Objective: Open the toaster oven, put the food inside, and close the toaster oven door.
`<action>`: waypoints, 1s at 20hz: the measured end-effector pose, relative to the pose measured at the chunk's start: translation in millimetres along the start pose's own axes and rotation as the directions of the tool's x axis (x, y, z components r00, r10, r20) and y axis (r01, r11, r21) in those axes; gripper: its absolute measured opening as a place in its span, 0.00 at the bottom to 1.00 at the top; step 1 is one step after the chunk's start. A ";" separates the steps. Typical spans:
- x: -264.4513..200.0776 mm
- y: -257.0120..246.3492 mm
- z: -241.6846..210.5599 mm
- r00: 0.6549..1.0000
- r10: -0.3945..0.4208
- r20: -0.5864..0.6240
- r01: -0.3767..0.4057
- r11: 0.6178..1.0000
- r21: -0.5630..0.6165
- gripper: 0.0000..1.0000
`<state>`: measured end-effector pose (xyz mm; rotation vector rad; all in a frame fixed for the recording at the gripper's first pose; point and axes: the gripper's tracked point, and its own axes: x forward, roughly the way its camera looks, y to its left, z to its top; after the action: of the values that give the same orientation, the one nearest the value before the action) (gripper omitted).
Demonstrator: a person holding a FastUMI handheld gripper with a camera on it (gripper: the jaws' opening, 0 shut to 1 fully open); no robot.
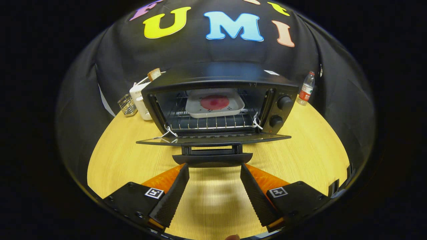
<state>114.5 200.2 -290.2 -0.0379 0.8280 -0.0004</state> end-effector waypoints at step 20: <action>-126.5 -46.5 106.5 0.867 -0.007 0.498 0.031 0.999 -0.040 0.98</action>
<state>107.9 159.2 -123.5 -0.0867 0.3067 0.0097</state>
